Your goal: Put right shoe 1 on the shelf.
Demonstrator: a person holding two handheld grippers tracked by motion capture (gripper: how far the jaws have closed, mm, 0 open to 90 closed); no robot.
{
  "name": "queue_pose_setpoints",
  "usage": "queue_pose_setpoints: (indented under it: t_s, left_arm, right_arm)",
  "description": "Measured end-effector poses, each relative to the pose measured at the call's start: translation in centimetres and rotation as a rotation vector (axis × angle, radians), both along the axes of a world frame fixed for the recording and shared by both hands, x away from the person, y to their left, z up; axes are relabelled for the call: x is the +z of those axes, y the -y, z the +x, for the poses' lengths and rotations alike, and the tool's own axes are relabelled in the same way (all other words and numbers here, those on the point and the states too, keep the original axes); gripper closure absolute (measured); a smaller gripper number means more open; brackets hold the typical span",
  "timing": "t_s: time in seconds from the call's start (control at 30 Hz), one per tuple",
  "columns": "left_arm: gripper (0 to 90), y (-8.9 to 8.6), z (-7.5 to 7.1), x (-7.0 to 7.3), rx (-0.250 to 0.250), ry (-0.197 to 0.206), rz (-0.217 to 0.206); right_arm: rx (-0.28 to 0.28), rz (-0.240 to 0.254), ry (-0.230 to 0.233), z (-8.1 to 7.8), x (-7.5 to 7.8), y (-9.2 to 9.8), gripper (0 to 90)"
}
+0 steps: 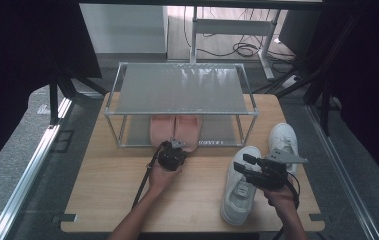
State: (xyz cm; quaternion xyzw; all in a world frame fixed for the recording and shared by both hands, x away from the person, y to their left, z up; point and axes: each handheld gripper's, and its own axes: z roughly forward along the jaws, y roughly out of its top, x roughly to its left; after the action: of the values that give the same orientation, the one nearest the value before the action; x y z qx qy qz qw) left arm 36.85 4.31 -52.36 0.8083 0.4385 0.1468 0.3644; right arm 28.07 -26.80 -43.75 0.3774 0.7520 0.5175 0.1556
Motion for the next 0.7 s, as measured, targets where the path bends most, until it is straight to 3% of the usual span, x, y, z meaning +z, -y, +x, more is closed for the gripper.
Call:
queue_pose_setpoints:
  t_s: [0.7]
  left_arm:
    - [88.7,0.3,1.2,0.0,0.010,0.003,0.021]
  right_arm:
    - [0.001,0.001,0.002,0.0,0.0,0.0,47.8]
